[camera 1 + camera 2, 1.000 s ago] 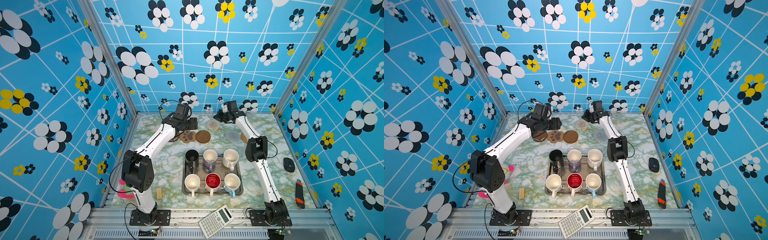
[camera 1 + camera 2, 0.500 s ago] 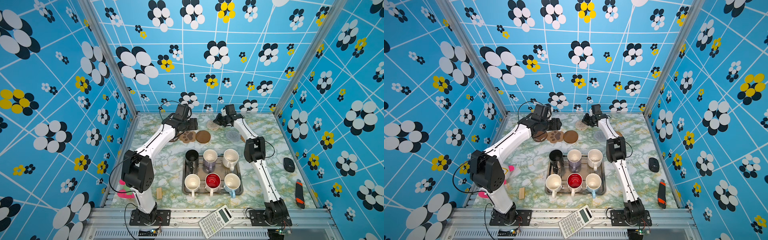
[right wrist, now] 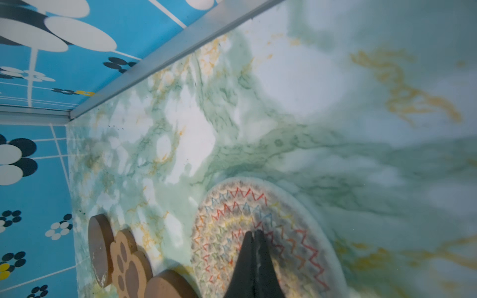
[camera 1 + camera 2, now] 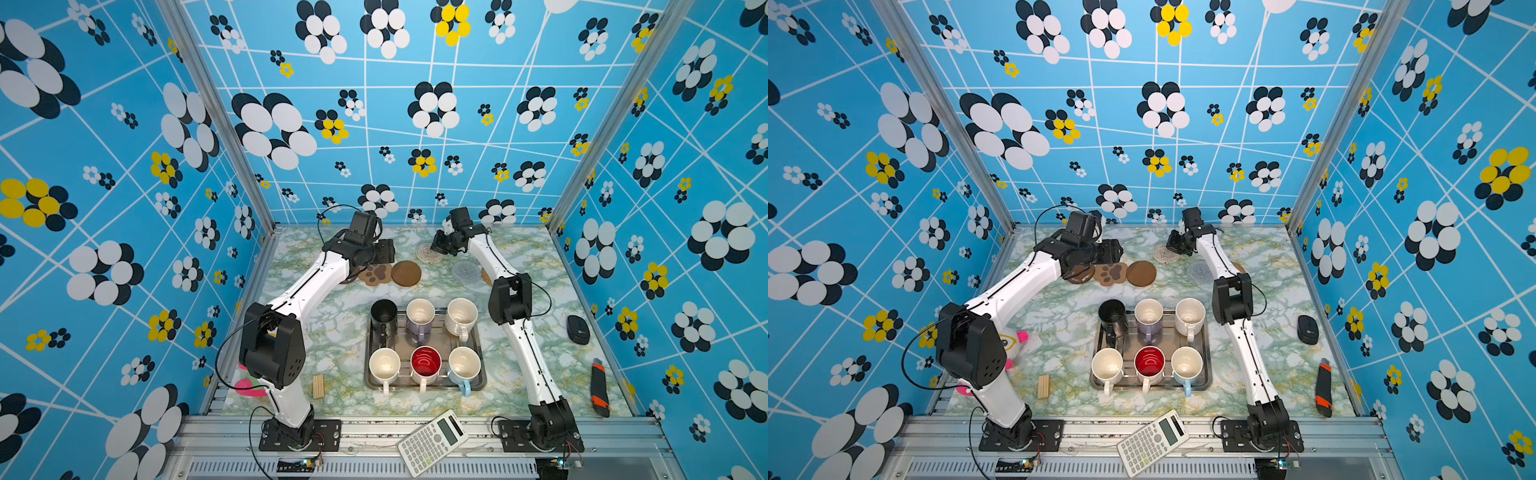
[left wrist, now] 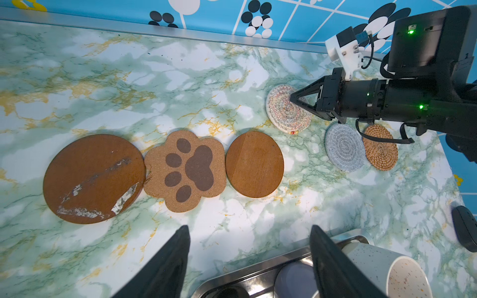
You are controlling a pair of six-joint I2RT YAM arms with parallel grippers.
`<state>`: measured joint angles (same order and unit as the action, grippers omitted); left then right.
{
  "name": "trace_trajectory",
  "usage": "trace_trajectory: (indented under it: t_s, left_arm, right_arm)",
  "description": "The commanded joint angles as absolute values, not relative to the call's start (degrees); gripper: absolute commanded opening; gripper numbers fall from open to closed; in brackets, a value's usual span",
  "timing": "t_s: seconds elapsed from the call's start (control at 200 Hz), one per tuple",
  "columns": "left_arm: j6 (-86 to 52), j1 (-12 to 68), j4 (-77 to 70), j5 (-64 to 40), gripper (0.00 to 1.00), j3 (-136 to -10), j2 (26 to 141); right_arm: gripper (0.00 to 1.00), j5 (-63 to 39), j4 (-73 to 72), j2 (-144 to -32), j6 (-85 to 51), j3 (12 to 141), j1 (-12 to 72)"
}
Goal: Place cups on coasters
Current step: Move the coaster to the top-center of the table.
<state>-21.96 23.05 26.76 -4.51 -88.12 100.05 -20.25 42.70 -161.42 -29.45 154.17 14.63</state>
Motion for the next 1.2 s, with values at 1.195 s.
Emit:
trace_trajectory:
  t_s: [1.195]
  left_arm:
    - [-22.61, 23.21, 25.60, -4.22, 0.74, -85.72, 95.63]
  right_arm:
    - [0.00, -9.57, 58.19, -148.01, -19.15, 137.12, 17.93]
